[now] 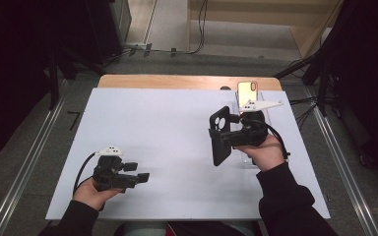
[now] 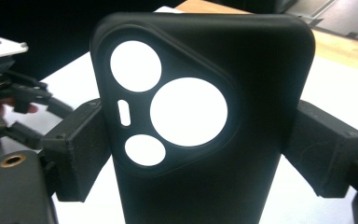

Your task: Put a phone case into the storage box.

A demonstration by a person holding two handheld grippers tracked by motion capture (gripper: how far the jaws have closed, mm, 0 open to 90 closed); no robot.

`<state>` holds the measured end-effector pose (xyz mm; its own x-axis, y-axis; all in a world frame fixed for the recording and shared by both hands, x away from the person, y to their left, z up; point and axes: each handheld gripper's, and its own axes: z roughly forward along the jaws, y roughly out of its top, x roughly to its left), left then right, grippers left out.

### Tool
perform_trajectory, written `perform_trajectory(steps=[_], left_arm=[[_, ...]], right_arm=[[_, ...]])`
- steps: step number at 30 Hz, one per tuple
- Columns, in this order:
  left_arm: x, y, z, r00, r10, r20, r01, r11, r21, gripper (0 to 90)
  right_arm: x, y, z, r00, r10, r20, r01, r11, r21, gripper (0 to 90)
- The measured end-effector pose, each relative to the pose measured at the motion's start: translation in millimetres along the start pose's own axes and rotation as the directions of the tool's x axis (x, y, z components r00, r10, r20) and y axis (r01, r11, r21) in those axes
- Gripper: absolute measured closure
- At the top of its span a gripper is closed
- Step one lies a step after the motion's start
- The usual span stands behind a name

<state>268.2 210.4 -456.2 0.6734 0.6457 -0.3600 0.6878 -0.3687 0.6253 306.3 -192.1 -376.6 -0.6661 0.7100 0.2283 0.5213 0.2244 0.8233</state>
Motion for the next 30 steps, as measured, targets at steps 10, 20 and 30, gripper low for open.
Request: perform_trajectory(steps=[10, 20, 30], left_arm=[[-0.1, -2.6, -0.7, 1.0000, 0.002, 0.004, -0.002, 1.0000, -0.001, 28.7], [0.4, -3.0, 0.9, 1.0000, 0.000, 0.006, 0.000, 1.0000, 0.002, 28.7], [0.5, -2.6, 0.6, 0.9999, 0.002, 0.017, -0.002, 1.0000, -0.006, 28.8]], right_arm=[[-16.9, 8.0, -17.9, 0.9977, 0.038, 0.057, -0.036, 0.998, -0.043, 12.3], [-40.5, 9.2, -33.9, 0.9887, 0.087, 0.121, -0.078, 0.994, -0.081, 12.4], [-60.9, 12.0, -37.6, 0.9669, 0.119, 0.226, -0.096, 0.989, -0.110, 12.4]])
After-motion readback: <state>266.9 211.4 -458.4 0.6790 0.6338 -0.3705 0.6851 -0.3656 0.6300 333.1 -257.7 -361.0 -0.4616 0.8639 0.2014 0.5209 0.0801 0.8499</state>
